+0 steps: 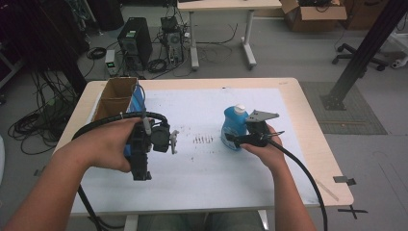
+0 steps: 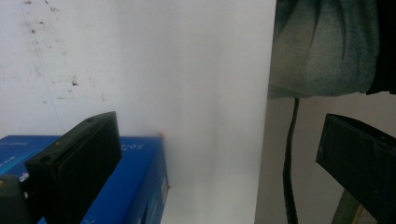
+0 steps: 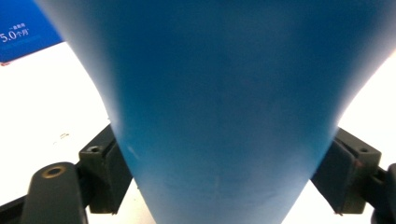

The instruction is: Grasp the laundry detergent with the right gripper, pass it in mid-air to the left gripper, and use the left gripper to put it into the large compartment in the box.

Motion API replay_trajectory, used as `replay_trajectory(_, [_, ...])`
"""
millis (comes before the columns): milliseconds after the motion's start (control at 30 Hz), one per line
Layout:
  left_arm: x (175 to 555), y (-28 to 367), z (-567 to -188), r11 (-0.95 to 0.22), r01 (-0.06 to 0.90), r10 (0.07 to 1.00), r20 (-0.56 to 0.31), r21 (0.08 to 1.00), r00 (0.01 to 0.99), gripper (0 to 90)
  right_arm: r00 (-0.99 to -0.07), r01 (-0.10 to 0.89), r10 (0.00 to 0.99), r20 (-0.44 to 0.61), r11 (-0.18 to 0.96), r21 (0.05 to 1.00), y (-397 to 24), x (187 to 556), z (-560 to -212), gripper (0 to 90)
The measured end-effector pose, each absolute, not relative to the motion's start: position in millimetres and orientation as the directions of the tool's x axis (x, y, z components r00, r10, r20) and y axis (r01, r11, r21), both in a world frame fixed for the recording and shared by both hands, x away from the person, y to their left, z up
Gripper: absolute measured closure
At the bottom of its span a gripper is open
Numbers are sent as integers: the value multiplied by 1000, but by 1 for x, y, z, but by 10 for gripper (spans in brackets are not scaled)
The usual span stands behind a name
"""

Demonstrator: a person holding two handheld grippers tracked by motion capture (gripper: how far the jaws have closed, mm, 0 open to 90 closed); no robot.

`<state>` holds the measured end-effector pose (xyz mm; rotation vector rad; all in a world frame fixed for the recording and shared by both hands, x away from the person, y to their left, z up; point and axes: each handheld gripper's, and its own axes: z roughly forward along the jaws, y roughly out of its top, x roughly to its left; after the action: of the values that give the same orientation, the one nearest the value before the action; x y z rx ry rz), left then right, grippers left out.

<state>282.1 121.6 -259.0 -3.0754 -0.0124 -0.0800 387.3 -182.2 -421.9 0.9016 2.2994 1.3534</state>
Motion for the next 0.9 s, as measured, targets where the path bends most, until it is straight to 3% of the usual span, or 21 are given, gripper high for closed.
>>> replay_trajectory(367, [282,122,-258,-998,12,8,54,-63,998,4,-741,346,671,26,350,870,-182,387,-422,234])
replay_trajectory(900, [282,124,-257,-998,16,12,58,-61,998,4,-737,328,676,0,357,875,-180,385,-425,377])
